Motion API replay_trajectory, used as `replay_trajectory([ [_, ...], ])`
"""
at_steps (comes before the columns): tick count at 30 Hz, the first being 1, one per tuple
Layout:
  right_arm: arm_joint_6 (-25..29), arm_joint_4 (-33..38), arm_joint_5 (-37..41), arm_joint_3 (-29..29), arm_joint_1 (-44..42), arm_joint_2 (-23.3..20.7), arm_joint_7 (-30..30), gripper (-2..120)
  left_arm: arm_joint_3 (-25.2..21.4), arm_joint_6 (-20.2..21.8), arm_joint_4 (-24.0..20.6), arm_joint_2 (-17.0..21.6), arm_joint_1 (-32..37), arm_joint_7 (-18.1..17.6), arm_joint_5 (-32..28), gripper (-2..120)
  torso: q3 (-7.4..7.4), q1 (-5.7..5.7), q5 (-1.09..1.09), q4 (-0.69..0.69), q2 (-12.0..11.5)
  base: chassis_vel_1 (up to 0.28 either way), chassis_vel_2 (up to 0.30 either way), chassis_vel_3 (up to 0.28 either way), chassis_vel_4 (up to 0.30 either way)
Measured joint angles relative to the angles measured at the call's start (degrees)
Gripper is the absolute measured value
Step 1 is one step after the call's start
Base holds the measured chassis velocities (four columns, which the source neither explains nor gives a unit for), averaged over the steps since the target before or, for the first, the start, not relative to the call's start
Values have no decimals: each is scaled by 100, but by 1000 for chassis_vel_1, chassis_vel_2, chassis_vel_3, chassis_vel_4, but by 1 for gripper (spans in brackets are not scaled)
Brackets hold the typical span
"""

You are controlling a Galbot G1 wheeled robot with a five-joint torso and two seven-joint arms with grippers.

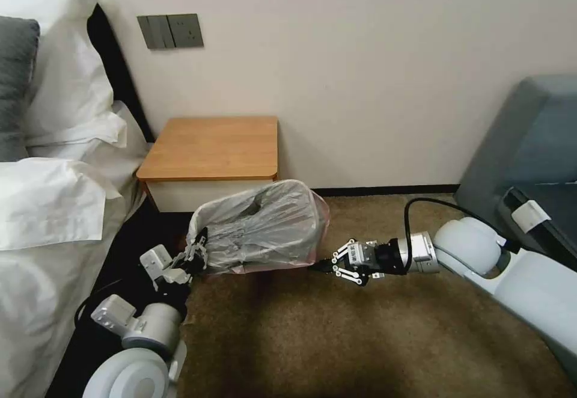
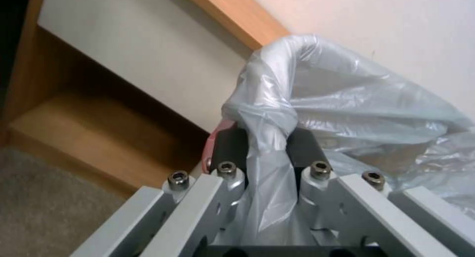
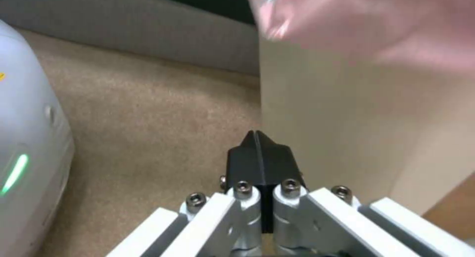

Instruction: Pick up the garbage bag from the table and place it over the trash can.

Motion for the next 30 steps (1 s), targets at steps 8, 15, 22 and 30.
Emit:
replay_trajectory([
  [8, 284, 298, 784, 1369, -1554, 144, 926, 0, -214, -90, 192, 86, -78, 58, 117, 10, 0, 0, 1, -1, 0, 0, 0, 0, 0],
  [15, 42, 754, 1924, 2140, -2504, 657, 2010, 0, -207, -99, 287, 80, -142, 65, 119, 10, -1, 0, -2, -2, 0, 0, 0, 0, 0],
  [22, -327, 765, 2765, 1875, -2446, 1335, 3089, 28, -190, -99, 299, 94, -152, 66, 118, 10, 0, 0, -2, 0, 0, 0, 0, 0, 0],
  [30, -459, 509, 2948, 1682, -2282, 1684, 3364, 54, -184, -100, 246, 77, -101, 70, 136, 10, 0, 0, 0, 0, 0, 0, 0, 0, 0],
])
